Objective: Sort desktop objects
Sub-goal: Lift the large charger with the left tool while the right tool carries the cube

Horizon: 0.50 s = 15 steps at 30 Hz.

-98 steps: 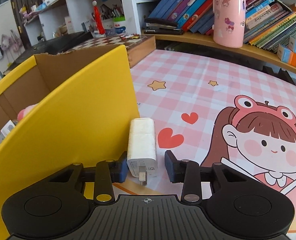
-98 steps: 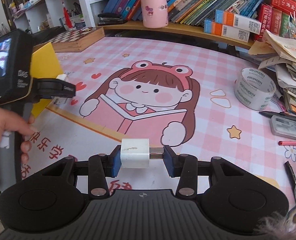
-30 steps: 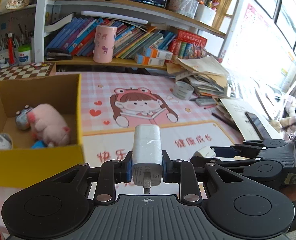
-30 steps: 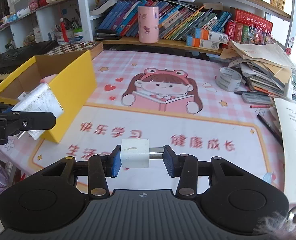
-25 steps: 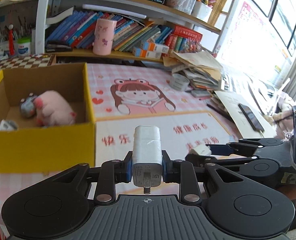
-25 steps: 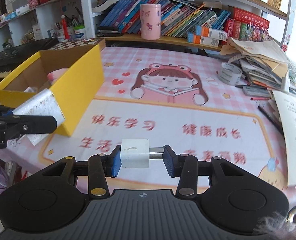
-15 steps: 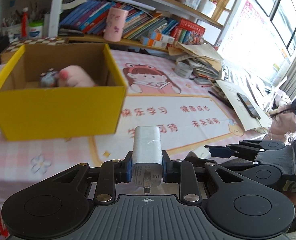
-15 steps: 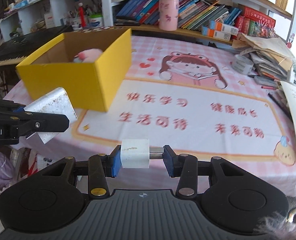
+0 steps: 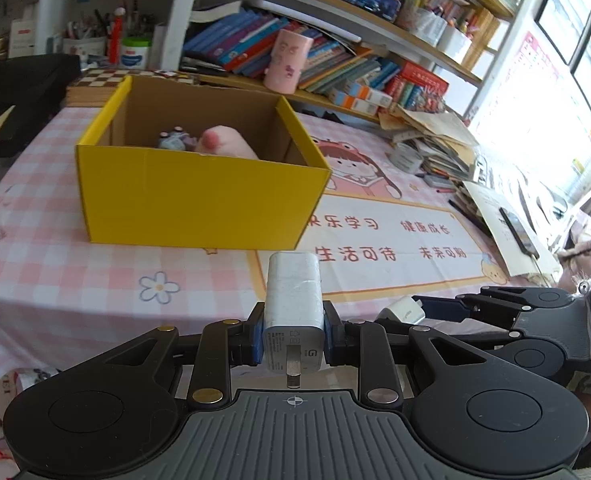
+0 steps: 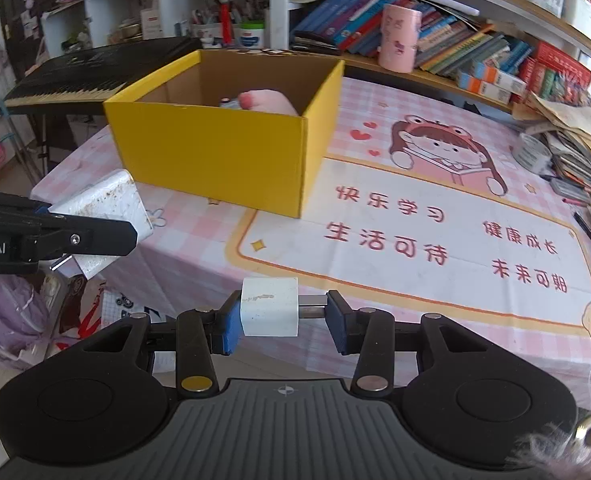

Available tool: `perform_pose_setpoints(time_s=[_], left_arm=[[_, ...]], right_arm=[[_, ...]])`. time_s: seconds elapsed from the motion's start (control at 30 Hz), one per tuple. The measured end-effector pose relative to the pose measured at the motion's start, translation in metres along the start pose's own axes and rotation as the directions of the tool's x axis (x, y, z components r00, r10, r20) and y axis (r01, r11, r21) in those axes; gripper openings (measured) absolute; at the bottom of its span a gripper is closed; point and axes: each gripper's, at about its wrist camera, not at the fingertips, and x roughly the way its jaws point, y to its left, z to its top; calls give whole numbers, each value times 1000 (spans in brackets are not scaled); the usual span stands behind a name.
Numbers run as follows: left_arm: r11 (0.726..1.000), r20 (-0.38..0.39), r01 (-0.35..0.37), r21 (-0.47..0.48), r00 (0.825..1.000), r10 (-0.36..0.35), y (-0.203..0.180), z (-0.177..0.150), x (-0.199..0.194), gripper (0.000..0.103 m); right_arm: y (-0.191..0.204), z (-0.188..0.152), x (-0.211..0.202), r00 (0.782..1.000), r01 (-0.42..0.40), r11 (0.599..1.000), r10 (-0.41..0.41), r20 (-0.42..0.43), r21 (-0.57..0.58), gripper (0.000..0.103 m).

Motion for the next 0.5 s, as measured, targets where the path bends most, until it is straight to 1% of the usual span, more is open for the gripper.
perform_pose_setpoints(time_s=[0.3, 0.5], left_arm=[[999, 26, -30, -21, 999, 31, 9, -7, -17, 25], [995, 56, -66, -69, 996, 69, 20, -7, -27, 25]], right_arm=[[17, 3, -1, 1000, -31, 999, 31, 6, -35, 40], [27, 10, 3, 998, -61, 995, 62, 15, -75, 40]])
